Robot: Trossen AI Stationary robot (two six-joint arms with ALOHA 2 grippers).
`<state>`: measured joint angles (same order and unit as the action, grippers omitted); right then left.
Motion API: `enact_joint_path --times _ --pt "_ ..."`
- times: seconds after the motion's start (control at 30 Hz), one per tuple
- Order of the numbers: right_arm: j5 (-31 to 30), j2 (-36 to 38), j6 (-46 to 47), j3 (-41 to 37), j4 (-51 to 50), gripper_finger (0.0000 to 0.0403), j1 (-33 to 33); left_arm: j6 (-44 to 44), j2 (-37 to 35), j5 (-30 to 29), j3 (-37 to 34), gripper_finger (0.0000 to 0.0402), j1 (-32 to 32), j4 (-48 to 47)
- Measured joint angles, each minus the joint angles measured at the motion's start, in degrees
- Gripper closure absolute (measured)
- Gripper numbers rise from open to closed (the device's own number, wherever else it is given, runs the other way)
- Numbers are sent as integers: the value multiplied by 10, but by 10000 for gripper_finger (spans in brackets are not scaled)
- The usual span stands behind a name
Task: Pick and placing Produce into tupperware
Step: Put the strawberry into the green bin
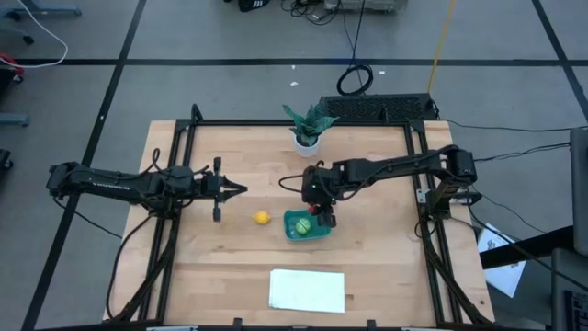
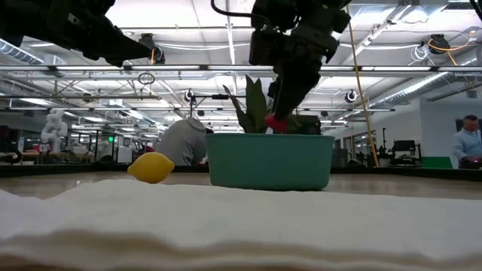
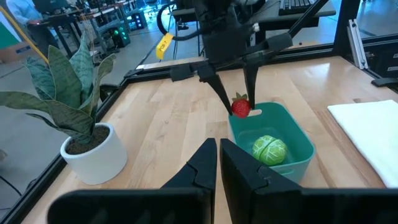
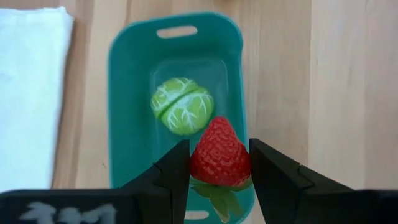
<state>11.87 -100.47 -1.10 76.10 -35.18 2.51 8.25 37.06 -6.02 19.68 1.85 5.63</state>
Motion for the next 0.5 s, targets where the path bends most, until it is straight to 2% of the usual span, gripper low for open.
enact_joint_path --times 0.5 --pt "2 0 5 -46 58 270 -7 0 0 0 0 376 0 0"
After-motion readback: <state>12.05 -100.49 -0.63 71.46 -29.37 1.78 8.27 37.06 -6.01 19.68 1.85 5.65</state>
